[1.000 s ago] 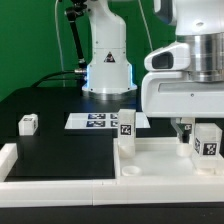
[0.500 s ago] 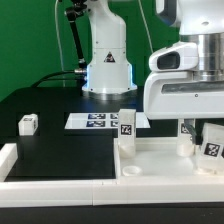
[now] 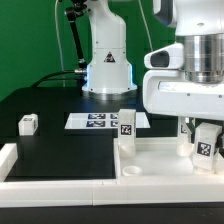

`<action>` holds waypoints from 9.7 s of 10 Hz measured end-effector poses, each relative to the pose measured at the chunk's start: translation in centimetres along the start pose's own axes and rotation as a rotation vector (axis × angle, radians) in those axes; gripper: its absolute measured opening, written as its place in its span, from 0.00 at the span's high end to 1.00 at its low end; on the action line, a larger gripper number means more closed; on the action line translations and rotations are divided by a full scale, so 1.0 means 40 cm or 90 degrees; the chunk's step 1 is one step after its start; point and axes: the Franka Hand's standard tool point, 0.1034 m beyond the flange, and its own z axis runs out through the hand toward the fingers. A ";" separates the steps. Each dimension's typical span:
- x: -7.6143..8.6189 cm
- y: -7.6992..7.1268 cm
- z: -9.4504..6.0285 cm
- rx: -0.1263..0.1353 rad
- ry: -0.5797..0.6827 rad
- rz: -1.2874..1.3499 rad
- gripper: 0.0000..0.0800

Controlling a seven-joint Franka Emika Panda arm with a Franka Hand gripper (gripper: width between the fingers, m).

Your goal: Assemble square table

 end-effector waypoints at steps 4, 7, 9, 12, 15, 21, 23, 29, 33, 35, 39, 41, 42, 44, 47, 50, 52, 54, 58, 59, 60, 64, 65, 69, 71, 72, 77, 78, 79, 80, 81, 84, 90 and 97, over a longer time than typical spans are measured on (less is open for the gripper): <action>-0.008 -0.007 0.005 0.037 -0.053 0.379 0.63; -0.013 -0.009 0.009 0.045 -0.043 0.370 0.63; -0.014 -0.011 0.005 0.037 -0.013 0.130 0.27; -0.009 -0.011 0.003 0.032 0.004 -0.057 0.19; 0.003 -0.006 -0.005 0.005 0.017 -0.280 0.19; 0.011 -0.013 -0.006 0.002 0.041 -0.357 0.55; 0.018 -0.006 -0.005 0.002 0.040 -0.278 0.63; 0.015 0.010 0.000 0.049 -0.008 0.347 0.63; 0.005 0.006 0.003 0.074 -0.027 0.520 0.54; -0.004 -0.005 -0.001 0.060 -0.005 0.344 0.37; -0.008 -0.008 -0.001 0.049 0.017 0.056 0.19; -0.001 -0.007 -0.003 0.023 0.034 -0.165 0.19; 0.005 -0.011 -0.005 0.015 0.044 -0.260 0.19; 0.004 -0.010 -0.003 0.015 0.043 -0.245 0.19; 0.001 -0.007 0.000 0.016 0.038 -0.153 0.55; 0.013 0.004 -0.001 0.024 0.031 0.048 0.63; 0.009 0.009 0.002 0.042 -0.005 0.338 0.63; 0.005 0.005 0.007 0.080 -0.045 0.533 0.63; -0.010 -0.004 0.009 0.075 -0.049 0.577 0.63; -0.015 -0.003 0.006 0.065 -0.040 0.458 0.42; -0.013 -0.001 0.002 0.057 -0.030 0.302 0.24; -0.010 0.012 0.008 0.043 -0.021 0.003 0.19; 0.000 0.019 0.009 0.030 -0.006 -0.120 0.19; 0.012 0.020 0.006 0.015 0.017 -0.299 0.19; 0.012 0.020 0.006 0.016 0.017 -0.267 0.57; 0.010 0.020 0.007 0.017 0.015 -0.211 0.57; 0.010 0.019 0.006 0.035 -0.008 0.159 0.64; 0.008 0.019 0.008 0.045 -0.021 0.264 0.64; 0.006 0.018 0.012 0.057 -0.033 0.362 0.64; 0.003 0.016 0.013 0.072 -0.037 0.440 0.64; 0.004 0.016 0.013 0.085 -0.042 0.491 0.64; -0.001 0.013 0.014 0.089 -0.045 0.531 0.64; 0.003 0.001 0.007 0.070 -0.005 0.161 0.19; -0.004 -0.007 0.019 0.015 0.043 -0.239 0.31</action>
Offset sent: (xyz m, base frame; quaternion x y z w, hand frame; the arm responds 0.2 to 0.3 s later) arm 0.0084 0.0021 -0.0002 0.0518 -0.0395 0.3106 0.9483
